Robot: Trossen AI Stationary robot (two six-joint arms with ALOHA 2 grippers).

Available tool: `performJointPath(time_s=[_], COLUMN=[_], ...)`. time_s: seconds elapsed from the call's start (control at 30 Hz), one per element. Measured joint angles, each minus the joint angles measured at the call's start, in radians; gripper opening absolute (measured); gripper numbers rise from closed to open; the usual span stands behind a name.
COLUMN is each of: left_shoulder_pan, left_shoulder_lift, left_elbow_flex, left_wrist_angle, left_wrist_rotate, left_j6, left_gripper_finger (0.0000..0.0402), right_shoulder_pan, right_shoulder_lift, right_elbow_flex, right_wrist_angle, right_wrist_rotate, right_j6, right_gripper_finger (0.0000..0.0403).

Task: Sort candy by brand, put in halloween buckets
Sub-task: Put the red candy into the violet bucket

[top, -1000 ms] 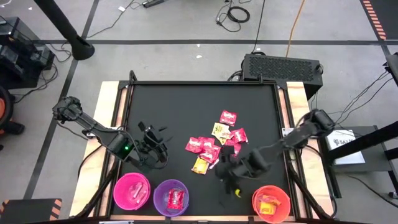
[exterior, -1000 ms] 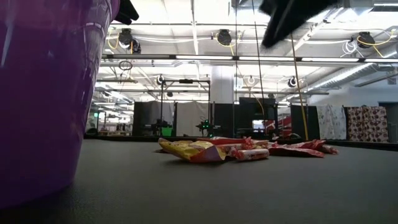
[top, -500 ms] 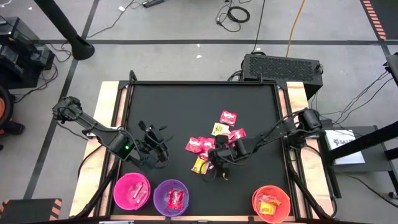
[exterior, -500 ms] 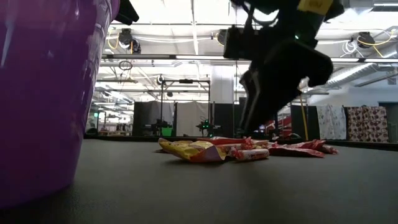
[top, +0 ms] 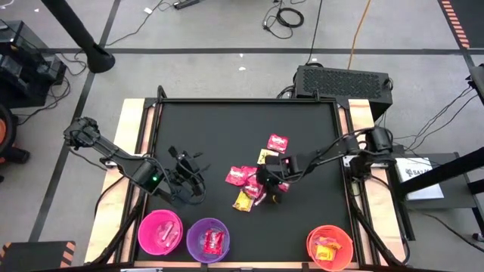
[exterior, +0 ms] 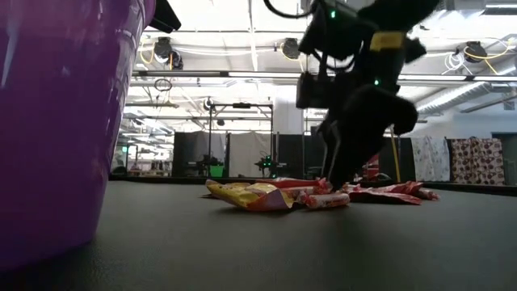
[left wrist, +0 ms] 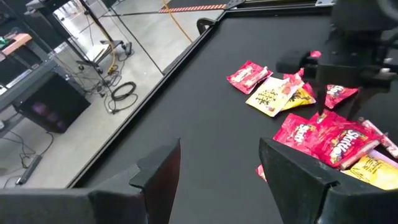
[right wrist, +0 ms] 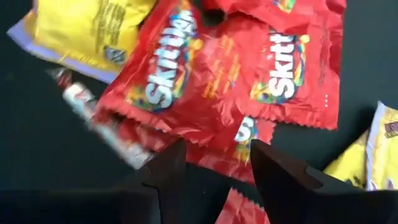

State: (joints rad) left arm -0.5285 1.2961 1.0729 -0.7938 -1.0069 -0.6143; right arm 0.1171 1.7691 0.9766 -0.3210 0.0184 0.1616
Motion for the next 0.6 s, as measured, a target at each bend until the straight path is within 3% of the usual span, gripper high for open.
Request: performJointPath(time_s=[0.33,0.6], left_shoulder_pan=[0.001,0.021], left_shoulder_lift=[0.0,0.0], left_elbow_flex=[0.0,0.0], left_wrist_angle=[0.0,0.002], left_wrist_rotate=[0.0,0.0], left_j6=[-0.001,-0.007], left_gripper_finger=[0.0226,0.0226], right_shoulder_pan=[-0.053,-0.1], right_shoulder_lift=[0.0,0.0], right_elbow_flex=[-0.059,-0.059], right_wrist_angle=[0.128,0.147], right_wrist_rotate=[-0.203,-0.262], right_j6=[0.027,0.064], right_gripper_finger=[0.0171,0.0171])
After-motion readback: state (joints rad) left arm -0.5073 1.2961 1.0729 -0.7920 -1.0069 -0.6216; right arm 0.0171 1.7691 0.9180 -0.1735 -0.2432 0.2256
